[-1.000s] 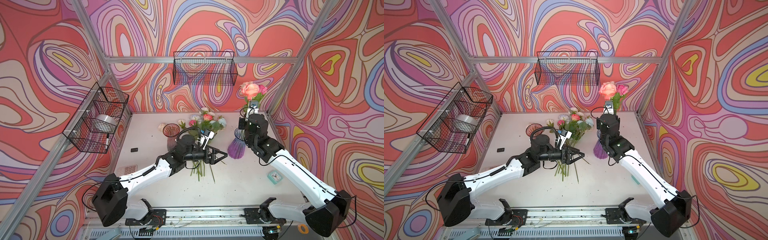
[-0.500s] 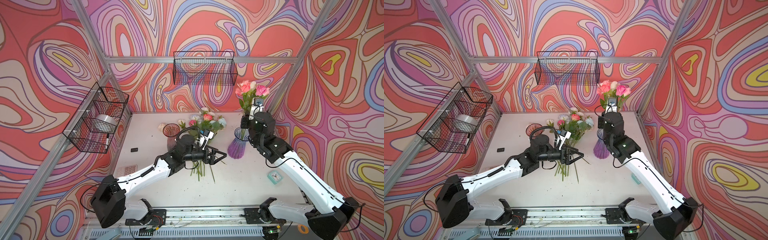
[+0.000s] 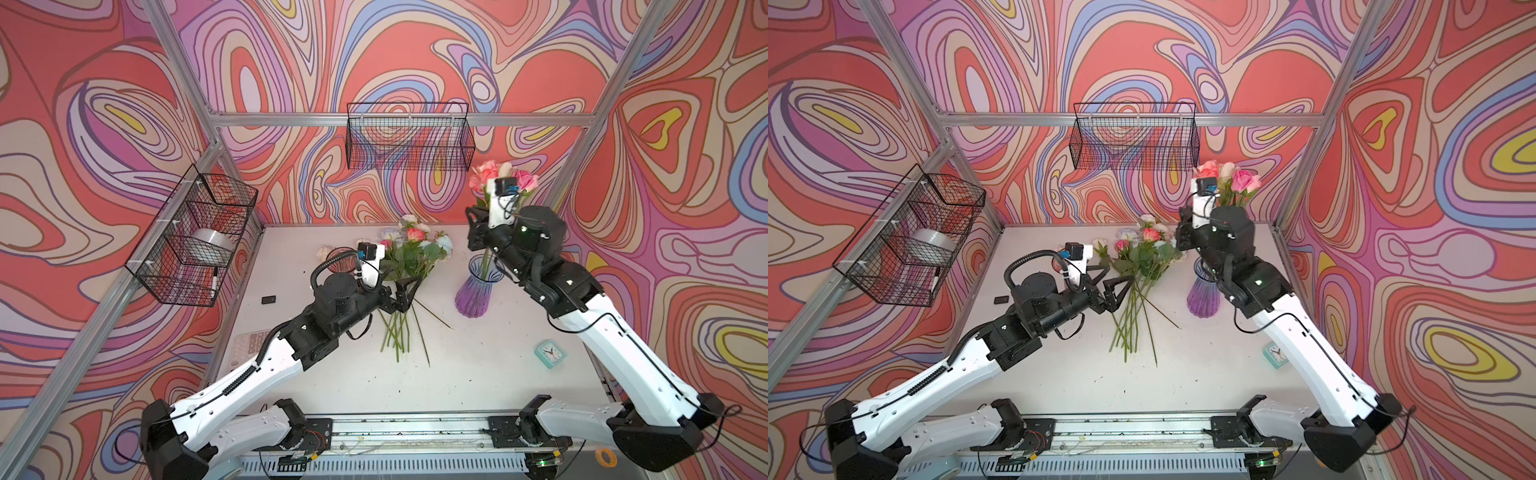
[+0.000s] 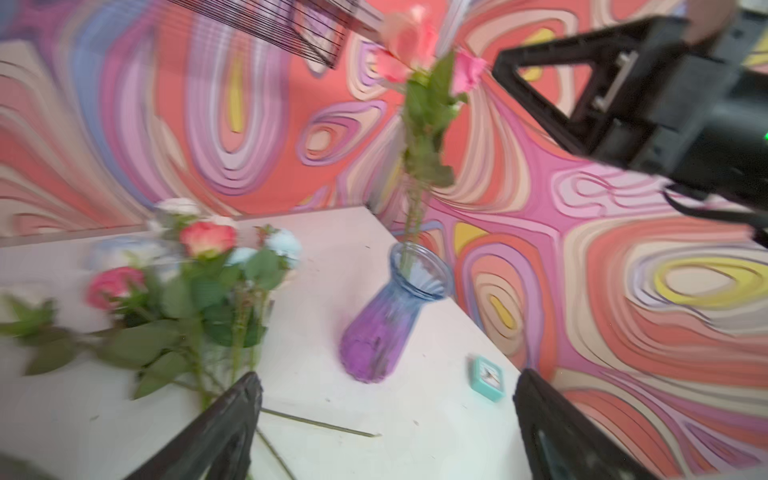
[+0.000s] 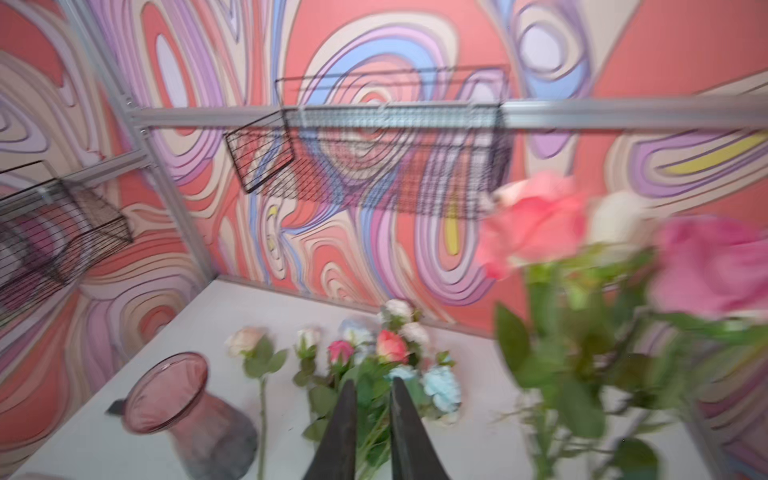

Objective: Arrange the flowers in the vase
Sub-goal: 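Move the right gripper back down onto the bunch while the left gripper withdraws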

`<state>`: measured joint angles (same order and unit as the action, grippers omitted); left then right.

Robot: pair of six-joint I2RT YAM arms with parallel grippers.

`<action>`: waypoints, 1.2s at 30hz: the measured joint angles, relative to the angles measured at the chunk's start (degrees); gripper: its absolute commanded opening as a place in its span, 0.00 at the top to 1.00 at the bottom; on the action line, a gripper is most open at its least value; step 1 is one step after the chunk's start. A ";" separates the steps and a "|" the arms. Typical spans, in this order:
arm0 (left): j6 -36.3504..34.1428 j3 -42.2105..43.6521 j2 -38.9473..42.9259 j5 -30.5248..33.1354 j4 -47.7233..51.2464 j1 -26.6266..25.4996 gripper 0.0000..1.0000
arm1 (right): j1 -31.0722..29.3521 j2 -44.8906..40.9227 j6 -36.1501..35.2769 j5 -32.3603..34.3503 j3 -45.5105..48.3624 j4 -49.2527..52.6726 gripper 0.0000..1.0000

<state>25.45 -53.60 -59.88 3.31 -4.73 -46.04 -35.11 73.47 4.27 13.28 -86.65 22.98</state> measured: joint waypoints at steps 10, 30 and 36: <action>4.00 4.50 7.52 33.35 5.90 8.13 0.03 | -10.19 26.82 -0.76 -0.31 -2.12 6.14 0.93; 7.67 8.00 11.34 40.79 3.02 12.13 0.06 | -9.53 48.41 -1.97 2.82 -10.16 14.45 0.89; 7.82 7.76 10.29 38.88 3.23 12.24 0.07 | -7.85 48.52 -2.29 3.45 -10.16 14.38 0.86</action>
<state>33.28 -45.84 -49.58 42.19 -1.50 -33.80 -42.96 121.99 1.98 16.73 -96.82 37.36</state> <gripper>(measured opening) 0.935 0.128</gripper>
